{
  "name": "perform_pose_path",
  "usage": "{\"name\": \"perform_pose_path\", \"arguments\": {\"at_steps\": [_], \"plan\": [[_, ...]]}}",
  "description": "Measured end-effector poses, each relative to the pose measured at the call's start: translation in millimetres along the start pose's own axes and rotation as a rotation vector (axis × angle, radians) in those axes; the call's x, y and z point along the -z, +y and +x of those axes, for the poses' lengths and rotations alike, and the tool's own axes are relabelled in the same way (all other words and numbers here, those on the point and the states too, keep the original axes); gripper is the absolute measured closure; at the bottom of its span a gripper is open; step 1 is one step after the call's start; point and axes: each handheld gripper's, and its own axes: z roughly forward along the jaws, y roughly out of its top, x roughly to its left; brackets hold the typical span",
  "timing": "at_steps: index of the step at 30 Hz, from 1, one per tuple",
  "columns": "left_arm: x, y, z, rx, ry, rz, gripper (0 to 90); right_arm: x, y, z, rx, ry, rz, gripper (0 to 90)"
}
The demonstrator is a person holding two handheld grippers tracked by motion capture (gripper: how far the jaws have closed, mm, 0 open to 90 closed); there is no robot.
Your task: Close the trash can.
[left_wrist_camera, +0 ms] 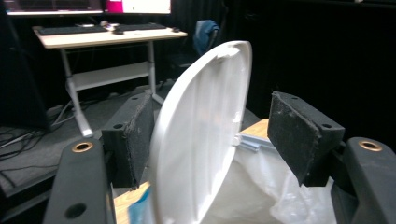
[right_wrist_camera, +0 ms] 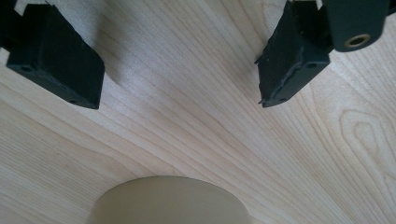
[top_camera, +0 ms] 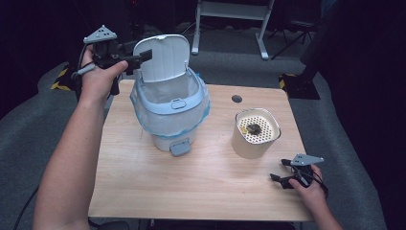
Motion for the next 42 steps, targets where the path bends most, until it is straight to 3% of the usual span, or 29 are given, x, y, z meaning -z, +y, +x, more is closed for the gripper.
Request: {"name": "perform_pose_path", "arguments": {"at_steps": [3, 7, 11, 15, 24, 27, 36, 42], "plan": [[0.7, 1.6, -1.4, 0.006, -0.007, 0.010, 30.6, 0.0, 0.0, 0.0, 0.000, 0.000, 0.000, 14.6], [6.6, 3.0, -2.1, 0.032, -0.049, 0.024, 35.2, 0.0, 0.0, 0.0, 0.000, 0.000, 0.000, 14.6], [11.2, 1.5, -9.2, 0.015, -0.095, 0.049, 35.3, 0.0, 0.0, 0.0, 0.000, 0.000, 0.000, 14.6], [14.5, -0.5, -16.2, 0.028, -0.141, 0.077, 36.3, -0.1, 0.0, -0.1, 0.000, -0.001, 0.000, 14.6], [8.5, -21.5, -40.0, 0.037, -0.275, 0.154, 38.6, 0.0, 0.0, 0.0, 0.000, 0.000, 0.001, 14.6], [3.1, -30.1, -46.6, 0.037, -0.301, 0.185, 38.7, -0.1, 0.0, -0.1, 0.001, -0.001, 0.000, 14.6], [-7.6, -45.8, -53.2, 0.065, -0.339, 0.231, 41.8, -0.1, 0.0, -0.1, 0.001, -0.001, 0.000, 14.6], [-13.7, -50.8, -54.1, 0.064, -0.317, 0.258, 43.6, 0.0, 0.0, 0.0, 0.000, 0.000, 0.000, 14.6]]}}
